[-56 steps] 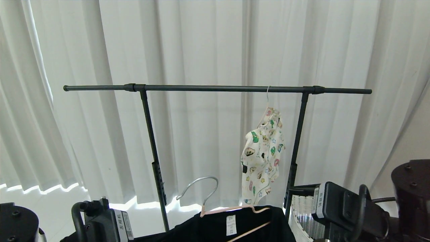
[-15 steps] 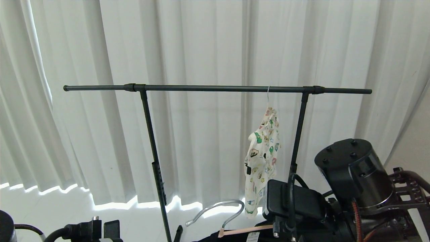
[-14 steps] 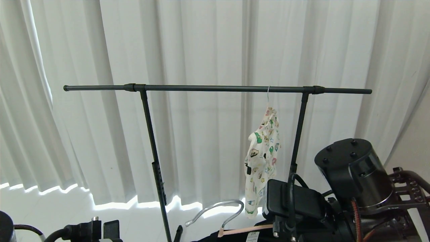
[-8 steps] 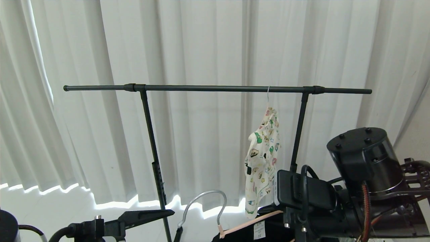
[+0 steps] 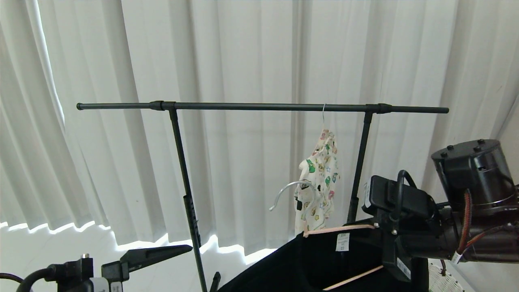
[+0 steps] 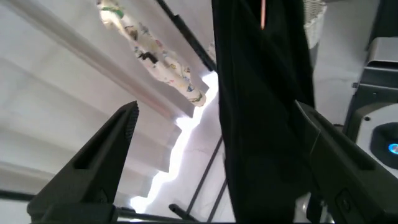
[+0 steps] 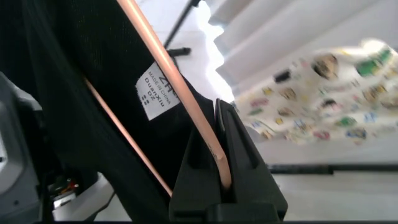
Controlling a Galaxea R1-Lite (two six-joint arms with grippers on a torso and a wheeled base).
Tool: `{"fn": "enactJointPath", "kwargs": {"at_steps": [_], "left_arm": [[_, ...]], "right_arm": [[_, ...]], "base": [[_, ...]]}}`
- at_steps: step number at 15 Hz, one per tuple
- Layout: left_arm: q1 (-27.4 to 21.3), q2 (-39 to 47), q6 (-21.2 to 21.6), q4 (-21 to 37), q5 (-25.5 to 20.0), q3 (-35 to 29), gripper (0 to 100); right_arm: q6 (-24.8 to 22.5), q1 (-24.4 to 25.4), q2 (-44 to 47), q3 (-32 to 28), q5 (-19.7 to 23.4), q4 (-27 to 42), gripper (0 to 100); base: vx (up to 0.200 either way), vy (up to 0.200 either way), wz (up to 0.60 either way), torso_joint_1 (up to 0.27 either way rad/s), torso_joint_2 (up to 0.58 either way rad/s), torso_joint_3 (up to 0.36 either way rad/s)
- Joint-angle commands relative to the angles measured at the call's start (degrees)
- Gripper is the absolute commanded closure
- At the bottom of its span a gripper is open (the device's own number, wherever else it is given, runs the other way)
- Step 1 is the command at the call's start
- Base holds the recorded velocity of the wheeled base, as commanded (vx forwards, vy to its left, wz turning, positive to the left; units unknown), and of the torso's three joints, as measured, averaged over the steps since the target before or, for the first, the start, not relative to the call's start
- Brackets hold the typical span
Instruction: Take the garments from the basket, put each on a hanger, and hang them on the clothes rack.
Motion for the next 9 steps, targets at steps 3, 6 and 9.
{"fn": "enactJointPath", "kwargs": {"at_steps": [3, 6, 9], "left_arm": [[8.7, -2.9, -0.3, 0.0, 0.2, 7.2, 0], [10.5, -1.9, -2.7, 0.0, 0.3, 10.4, 0], [11.9, 2.6, -4.1, 0.0, 0.4, 9.0, 0]], "right_arm": [[0.5, -2.3, -3.4, 0.1, -1.8, 0.1, 100], [0.3, -1.7, -4.2, -0.3, -1.9, -0.5, 100], [0.5, -0.7, -4.4, -0.3, -2.0, -3.6, 100]], "base": [[0.000, 0.000, 0.00, 0.000, 0.00, 0.000], [0.000, 0.000, 0.00, 0.000, 0.00, 0.000], [0.000, 0.000, 0.00, 0.000, 0.00, 0.000]]}}
